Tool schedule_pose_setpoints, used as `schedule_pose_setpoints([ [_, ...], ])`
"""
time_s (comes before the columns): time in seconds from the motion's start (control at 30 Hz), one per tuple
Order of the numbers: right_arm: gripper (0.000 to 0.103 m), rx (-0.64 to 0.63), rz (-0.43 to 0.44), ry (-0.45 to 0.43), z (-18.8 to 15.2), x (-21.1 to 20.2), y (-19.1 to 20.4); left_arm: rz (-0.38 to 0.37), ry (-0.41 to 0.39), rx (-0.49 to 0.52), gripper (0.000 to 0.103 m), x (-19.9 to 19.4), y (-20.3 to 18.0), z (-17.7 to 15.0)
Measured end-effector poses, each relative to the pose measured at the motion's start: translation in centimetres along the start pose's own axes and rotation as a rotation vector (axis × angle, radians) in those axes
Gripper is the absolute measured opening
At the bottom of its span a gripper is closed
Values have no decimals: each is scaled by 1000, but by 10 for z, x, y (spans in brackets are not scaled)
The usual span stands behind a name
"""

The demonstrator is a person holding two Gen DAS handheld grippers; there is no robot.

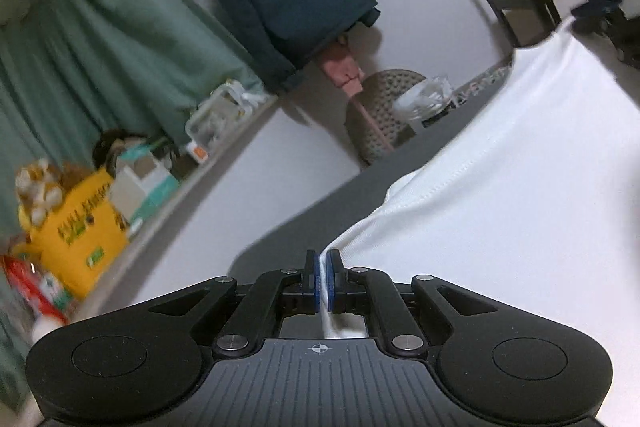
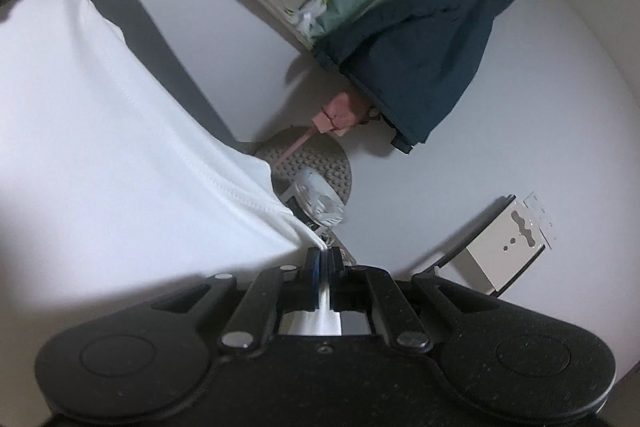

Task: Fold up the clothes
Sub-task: 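Lift the shirt with both grippers and stretch it out lengthwise, then lay the shirt flat on the bed and open both grippers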

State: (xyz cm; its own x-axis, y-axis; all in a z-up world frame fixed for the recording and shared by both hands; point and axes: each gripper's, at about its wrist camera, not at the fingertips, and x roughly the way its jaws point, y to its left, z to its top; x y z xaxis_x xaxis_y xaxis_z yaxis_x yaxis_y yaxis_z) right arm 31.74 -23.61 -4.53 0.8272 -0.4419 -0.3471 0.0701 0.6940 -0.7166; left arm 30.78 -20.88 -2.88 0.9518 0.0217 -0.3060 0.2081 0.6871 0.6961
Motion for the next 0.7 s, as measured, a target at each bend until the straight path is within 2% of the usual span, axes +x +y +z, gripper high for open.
schedule_pose_setpoints([
  [0.1, 4, 32, 31, 68, -6, 19, -5, -7, 21, 100, 6, 24, -17, 2],
  [0.17, 4, 53, 51, 114, -10, 31, -8, -39, 76, 129, 6, 29, -31, 1],
  [0.23, 4, 57, 50, 124, -19, 32, -3, -68, 140, 128, 6, 31, -42, -3],
  [0.37, 9, 48, 67, 113, -23, 24, -9, -73, 137, 69, 6, 30, -44, -13],
  [0.4, 18, 47, 73, 108, -23, 21, -14, -74, 136, 60, 6, 30, -44, -15],
  [0.43, 36, 51, 74, 101, -24, 17, -20, -79, 137, 61, 6, 29, -42, -15],
  [0.47, 48, 68, 76, 92, -26, 11, -28, -86, 141, 63, 6, 29, -39, -14],
  [0.5, 70, 97, 88, 81, -30, 5, -39, -91, 146, 67, 14, 28, -35, -13],
  [0.53, 74, 126, 100, 70, -33, -2, -49, -85, 149, 68, 35, 27, -29, -12],
  [0.57, 74, 159, 111, 62, -38, -9, -60, -72, 150, 65, 51, 26, -22, -11],
  [0.6, 74, 198, 121, 58, -44, -17, -71, -49, 146, 56, 83, 24, -14, -11],
  [0.63, 74, 238, 131, 53, -51, -25, -82, -26, 143, 47, 101, 22, -5, -11],
  [0.7, 74, 321, 144, 46, -66, -45, -103, -16, 132, 10, 103, 8, 13, -15],
])
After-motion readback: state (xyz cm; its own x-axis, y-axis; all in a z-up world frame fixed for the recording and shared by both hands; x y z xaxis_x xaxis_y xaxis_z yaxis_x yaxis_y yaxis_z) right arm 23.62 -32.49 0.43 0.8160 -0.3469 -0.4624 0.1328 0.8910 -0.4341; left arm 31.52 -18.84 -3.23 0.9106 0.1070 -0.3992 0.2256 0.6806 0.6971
